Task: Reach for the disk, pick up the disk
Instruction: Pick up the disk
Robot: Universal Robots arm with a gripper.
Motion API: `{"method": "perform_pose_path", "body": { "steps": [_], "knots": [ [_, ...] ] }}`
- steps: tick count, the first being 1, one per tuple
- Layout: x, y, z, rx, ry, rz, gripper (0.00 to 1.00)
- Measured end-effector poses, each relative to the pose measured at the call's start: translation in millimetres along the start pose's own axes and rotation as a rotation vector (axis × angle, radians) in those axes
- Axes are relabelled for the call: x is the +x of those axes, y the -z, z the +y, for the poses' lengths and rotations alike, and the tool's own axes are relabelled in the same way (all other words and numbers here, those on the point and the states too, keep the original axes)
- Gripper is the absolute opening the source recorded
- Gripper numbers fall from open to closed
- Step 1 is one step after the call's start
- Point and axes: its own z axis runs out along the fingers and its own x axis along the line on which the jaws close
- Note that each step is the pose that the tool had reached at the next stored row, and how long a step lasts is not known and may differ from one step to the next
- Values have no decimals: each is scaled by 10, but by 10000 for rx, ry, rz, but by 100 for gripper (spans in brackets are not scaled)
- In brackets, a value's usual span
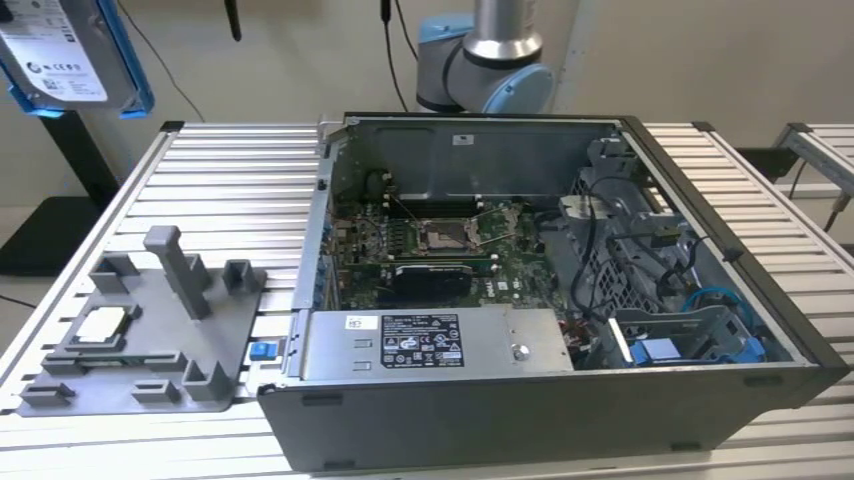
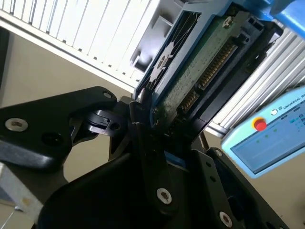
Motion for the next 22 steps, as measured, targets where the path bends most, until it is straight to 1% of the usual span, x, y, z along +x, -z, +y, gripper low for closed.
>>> {"method": "perform_pose_path", "body": {
  "steps": [7,16,19,22],
  "knots": [
    [-11,3,-237,-4,-1,0,0],
    [-24,6,-512,-5,-1,0,0],
    [-29,7,-617,-6,0,0,0],
    [-32,7,-686,-5,0,0,0]
  ]
}}
